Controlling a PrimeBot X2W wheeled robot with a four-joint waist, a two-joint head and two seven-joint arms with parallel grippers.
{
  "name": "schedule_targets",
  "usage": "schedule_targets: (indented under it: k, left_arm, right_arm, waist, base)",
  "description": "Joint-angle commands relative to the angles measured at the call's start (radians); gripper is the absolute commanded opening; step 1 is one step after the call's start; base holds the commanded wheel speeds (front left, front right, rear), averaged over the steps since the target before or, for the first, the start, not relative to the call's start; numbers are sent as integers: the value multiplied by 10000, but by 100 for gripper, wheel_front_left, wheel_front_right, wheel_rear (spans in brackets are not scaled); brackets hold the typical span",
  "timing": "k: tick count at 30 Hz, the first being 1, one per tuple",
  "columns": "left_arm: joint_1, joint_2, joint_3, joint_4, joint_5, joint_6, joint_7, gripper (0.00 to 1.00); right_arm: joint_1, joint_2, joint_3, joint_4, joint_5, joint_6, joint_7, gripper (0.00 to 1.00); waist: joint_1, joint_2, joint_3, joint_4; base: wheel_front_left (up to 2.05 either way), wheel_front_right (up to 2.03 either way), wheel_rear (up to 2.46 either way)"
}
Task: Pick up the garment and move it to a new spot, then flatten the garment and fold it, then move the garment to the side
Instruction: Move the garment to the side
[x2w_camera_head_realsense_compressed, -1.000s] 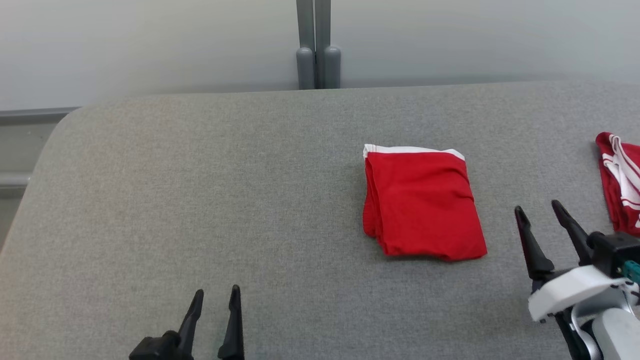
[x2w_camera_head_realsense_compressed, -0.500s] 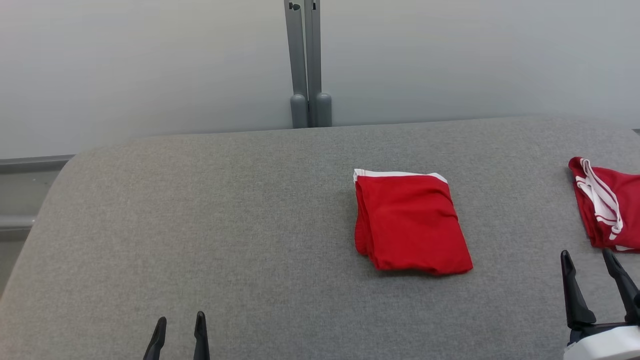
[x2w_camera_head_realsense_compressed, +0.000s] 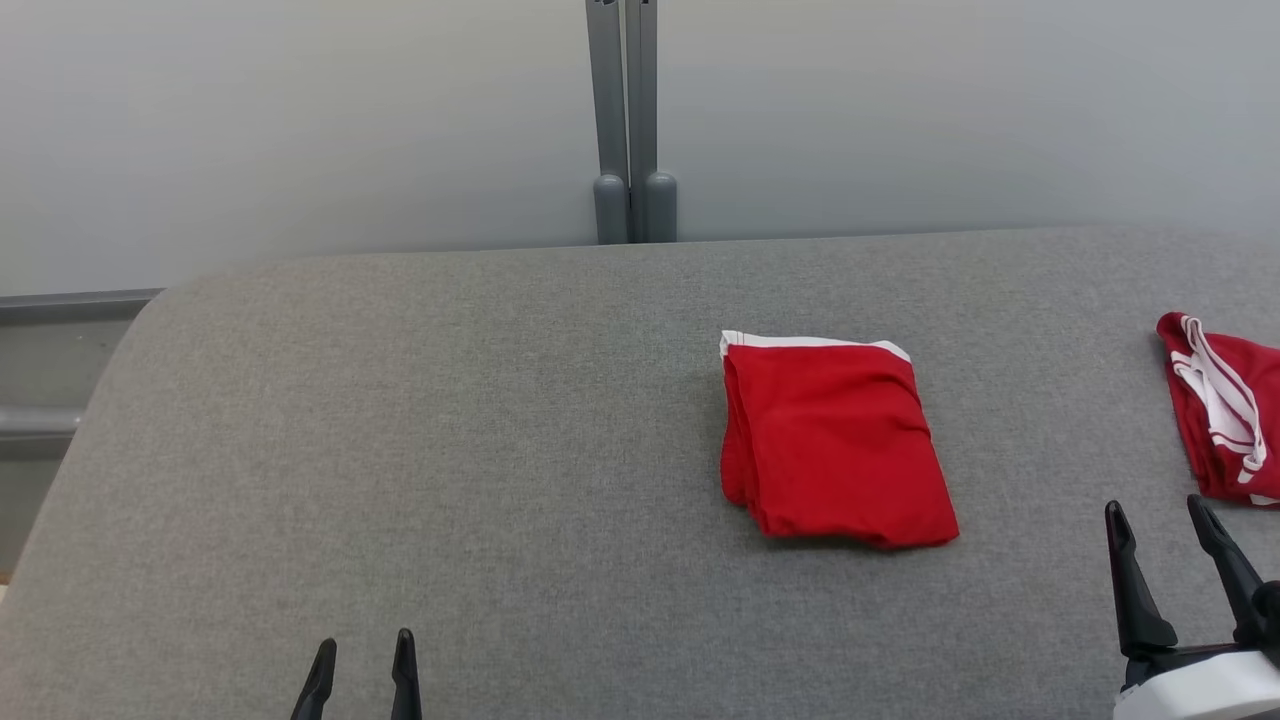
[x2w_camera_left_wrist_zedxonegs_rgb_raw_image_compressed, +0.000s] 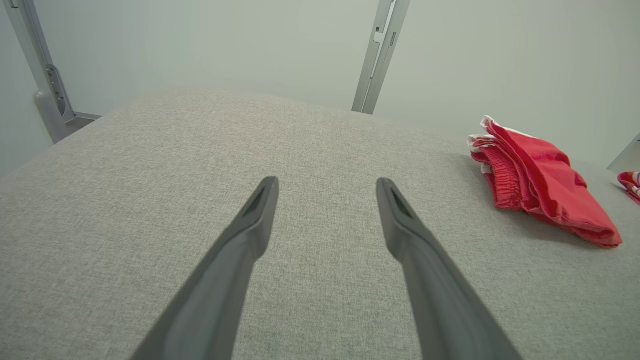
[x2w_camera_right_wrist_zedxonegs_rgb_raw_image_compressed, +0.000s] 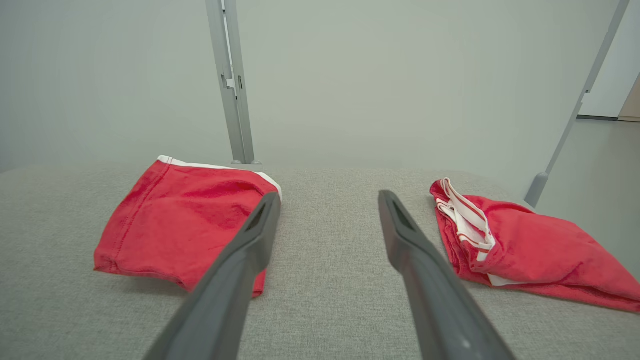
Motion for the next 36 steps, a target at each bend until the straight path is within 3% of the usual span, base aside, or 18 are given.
schedule_targets:
  k: [1, 5, 8, 14, 20, 29, 30, 33, 36]
  left_arm:
    - [98, 36, 5, -3, 36, -49, 0, 100]
    - [-16, 36, 16, -64, -5, -63, 0, 100]
    - [-292, 36, -89, -50, 42, -84, 0, 100]
    - [-795, 36, -574, 148, -186, -165, 0, 100]
    - [-1183, 36, -998, 319, -552, -80, 0, 100]
    - [-1583, 36, -1168, 390, -743, 95, 0, 100]
    - [-1569, 39, -1109, 353, -766, 135, 0, 100]
    - [-1489, 33, -1043, 260, -853, 177, 0, 100]
    - [-1530, 36, -1000, 194, -872, 168, 0, 100]
  right_arm:
    - [-93, -16, 1, -9, 24, -4, -26, 100]
    - [-421, -65, 85, 300, 421, -4, -26, 100]
    - [-1005, -379, 718, 1006, 1129, -2, 20, 100]
    - [-3327, -1136, 2157, 2604, 2774, 0, 2480, 100]
    - [-4987, -1203, 2707, 4004, 3744, -4, 4295, 100]
    - [-6056, -929, 3040, 5984, 4214, 0, 4748, 100]
    - [-6154, -905, 2984, 6095, 4373, 0, 4706, 3]
    - [-6366, -972, 2908, 6169, 4800, 0, 4712, 0]
    - [-6746, -1498, 3030, 5746, 5030, -4, 4955, 0]
  waist:
    - [0, 0, 22, 33]
    - [0, 0, 172, 92]
    - [0, 0, 453, 232]
    - [0, 0, 1340, 581]
    - [0, 0, 1893, 1129]
    - [0, 0, 2165, 1548]
    - [0, 0, 2175, 1464]
    - [0, 0, 2195, 1064]
    - [0, 0, 2351, 481]
  base:
    - [0, 0, 0]
    - [0, 0, 0]
    - [0, 0, 0]
    - [0, 0, 0]
    - [0, 0, 0]
    - [0, 0, 0]
    - [0, 0, 0]
    - [0, 0, 0]
    - [0, 0, 0]
